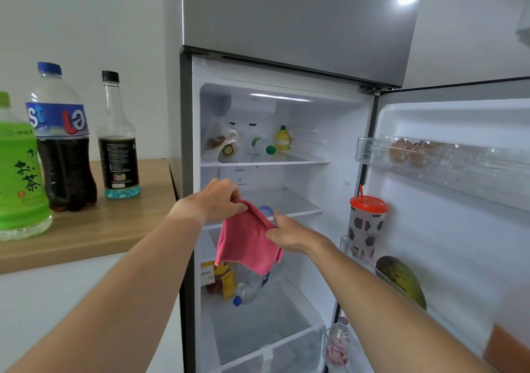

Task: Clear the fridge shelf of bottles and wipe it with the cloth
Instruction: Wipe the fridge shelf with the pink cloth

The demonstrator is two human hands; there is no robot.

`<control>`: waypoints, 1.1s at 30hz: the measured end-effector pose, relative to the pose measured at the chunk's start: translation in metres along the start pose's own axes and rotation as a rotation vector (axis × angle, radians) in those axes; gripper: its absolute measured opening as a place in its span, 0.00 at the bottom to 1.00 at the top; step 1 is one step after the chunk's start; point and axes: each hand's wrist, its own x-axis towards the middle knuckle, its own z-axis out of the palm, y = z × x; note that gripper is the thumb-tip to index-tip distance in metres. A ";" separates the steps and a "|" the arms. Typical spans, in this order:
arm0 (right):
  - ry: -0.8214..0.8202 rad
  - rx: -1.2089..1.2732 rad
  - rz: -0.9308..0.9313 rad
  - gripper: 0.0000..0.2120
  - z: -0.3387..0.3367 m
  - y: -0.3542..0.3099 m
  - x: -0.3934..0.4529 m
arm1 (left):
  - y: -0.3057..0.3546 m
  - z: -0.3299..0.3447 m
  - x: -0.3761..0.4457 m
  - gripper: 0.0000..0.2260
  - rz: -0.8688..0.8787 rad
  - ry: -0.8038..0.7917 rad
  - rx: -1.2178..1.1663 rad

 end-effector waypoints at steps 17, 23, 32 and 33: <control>0.116 -0.190 -0.185 0.06 -0.061 -0.101 -0.002 | -0.031 -0.104 -0.028 0.08 -0.110 0.037 -0.133; -0.110 -0.147 -0.171 0.12 -0.062 -0.195 0.000 | -0.066 -0.181 -0.058 0.03 -0.280 -0.010 -0.029; 0.337 -0.009 -0.492 0.14 0.026 -0.251 0.021 | -0.108 -0.162 -0.102 0.05 -0.374 0.614 0.000; 0.309 -0.014 -0.504 0.16 0.041 -0.238 0.020 | -0.114 -0.147 -0.111 0.05 -0.393 0.555 0.021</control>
